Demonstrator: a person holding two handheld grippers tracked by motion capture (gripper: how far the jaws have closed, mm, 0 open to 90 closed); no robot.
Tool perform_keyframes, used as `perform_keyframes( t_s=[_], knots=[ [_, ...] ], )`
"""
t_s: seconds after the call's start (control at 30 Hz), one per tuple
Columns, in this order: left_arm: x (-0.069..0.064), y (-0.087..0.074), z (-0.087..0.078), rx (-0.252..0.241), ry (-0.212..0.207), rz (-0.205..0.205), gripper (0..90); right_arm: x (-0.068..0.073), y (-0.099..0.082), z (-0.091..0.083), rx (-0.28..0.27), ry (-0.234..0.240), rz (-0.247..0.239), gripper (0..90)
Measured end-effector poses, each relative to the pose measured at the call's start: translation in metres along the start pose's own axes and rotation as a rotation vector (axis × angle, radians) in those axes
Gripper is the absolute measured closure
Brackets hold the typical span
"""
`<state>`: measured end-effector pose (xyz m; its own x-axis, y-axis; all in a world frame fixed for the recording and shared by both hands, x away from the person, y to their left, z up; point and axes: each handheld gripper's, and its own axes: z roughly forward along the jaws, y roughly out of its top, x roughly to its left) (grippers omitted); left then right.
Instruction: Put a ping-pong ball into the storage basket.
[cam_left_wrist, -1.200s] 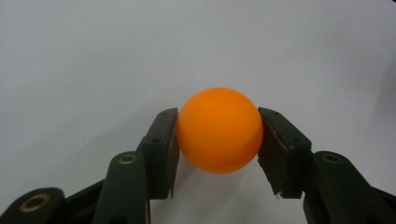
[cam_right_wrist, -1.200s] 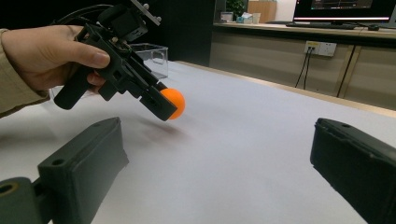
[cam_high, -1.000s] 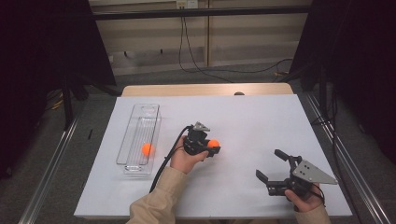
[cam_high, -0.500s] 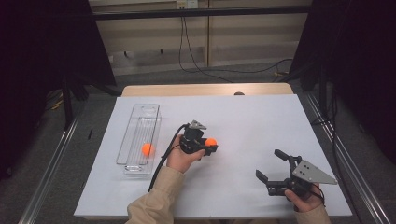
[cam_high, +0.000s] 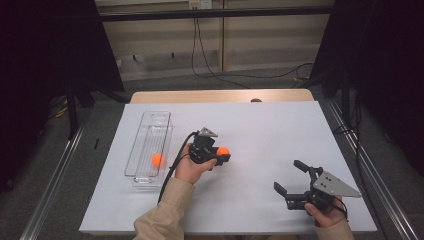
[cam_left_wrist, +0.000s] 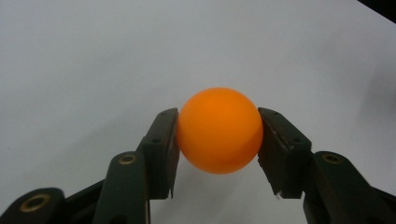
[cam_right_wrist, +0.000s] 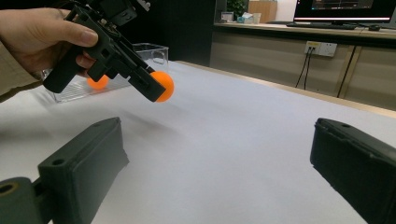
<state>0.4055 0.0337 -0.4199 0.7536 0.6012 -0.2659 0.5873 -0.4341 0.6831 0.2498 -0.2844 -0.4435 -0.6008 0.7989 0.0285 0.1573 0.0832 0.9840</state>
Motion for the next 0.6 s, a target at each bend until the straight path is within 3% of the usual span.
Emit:
perform_keyframes(
  t_s=[0.6],
  knots=[
    [0.006, 0.001, -0.013, -0.013, 0.012, -0.021, 50.8, 0.0, 0.0, 0.0, 0.001, 0.001, -0.001, 2.6]
  ],
)
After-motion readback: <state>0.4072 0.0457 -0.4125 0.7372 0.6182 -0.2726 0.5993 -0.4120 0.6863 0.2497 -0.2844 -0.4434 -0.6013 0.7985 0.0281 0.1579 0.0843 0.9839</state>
